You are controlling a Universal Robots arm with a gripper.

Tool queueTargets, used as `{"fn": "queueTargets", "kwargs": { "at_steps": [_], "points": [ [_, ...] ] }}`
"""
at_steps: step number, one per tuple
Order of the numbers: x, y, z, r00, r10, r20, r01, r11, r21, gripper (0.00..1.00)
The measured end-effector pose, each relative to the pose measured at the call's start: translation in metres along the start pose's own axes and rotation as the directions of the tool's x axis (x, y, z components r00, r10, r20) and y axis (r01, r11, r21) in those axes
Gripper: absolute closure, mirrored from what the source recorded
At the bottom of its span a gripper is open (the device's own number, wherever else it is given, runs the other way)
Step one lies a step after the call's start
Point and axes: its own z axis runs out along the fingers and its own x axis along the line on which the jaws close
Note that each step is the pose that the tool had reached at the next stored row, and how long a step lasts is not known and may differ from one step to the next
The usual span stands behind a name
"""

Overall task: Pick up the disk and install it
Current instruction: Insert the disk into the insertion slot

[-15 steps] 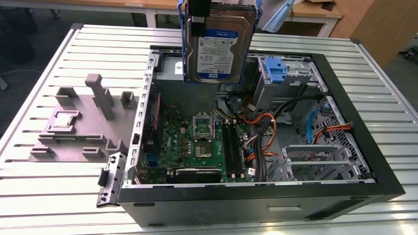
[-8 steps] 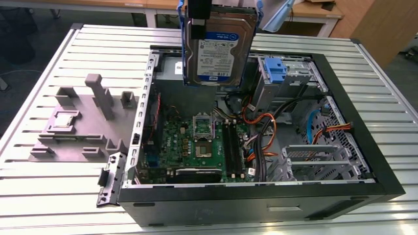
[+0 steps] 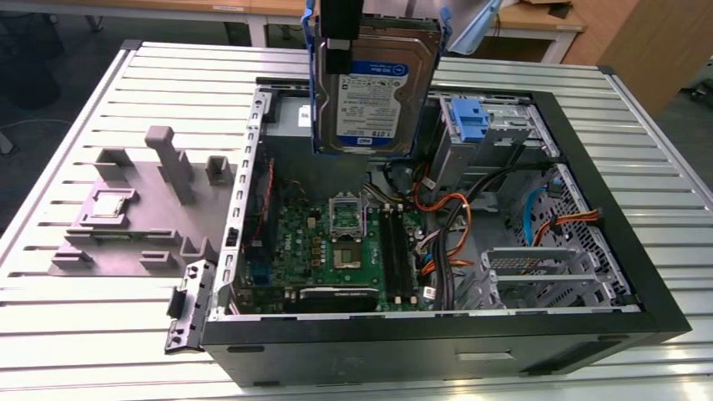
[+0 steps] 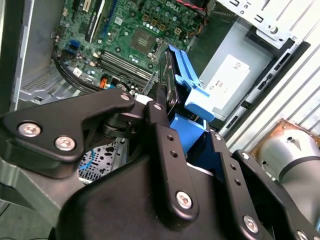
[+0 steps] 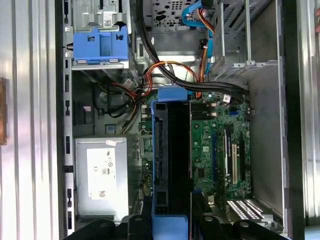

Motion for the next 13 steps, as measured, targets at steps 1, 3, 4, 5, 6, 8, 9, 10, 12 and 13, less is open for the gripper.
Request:
{"fn": "queueTargets", "kwargs": {
  "at_steps": [1,3,4,5,6,8,9,10,12,13],
  "points": [
    [-0.0016,0.0001,0.0001,1.0,0.0,0.0006,0.0,1.0,-0.0001,0.63],
    [-0.0048,0.0002,0.0001,1.0,0.0,0.0016,0.0,1.0,-0.0002,0.63],
    [-0.0064,0.0003,0.0001,1.0,0.0,0.0023,0.0,1.0,-0.0001,0.63],
    [-0.0079,0.0004,0.0002,1.0,0.0,0.0028,0.0,1.0,-0.0002,0.63],
    [-0.0095,0.0005,0.0002,1.0,0.0,0.0033,0.0,1.0,-0.0002,0.63],
    [-0.0125,0.0006,0.0002,1.0,0.0,0.0045,0.0,1.0,-0.0002,0.63],
    [-0.014,0.0007,0.0003,1.0,0.0,0.0051,0.0,1.0,-0.0003,0.63],
    [-0.0154,0.0008,0.0003,1.0,0.0,0.0059,0.0,1.0,-0.0003,0.63],
    [-0.0169,0.0008,0.0004,1.0,0.0,0.0077,0.0,1.0,-0.0004,0.63],
    [-0.0171,0.0008,0.0004,1.0,0.0,0.0088,0.0,1.0,-0.0006,0.63]
  ]
}}
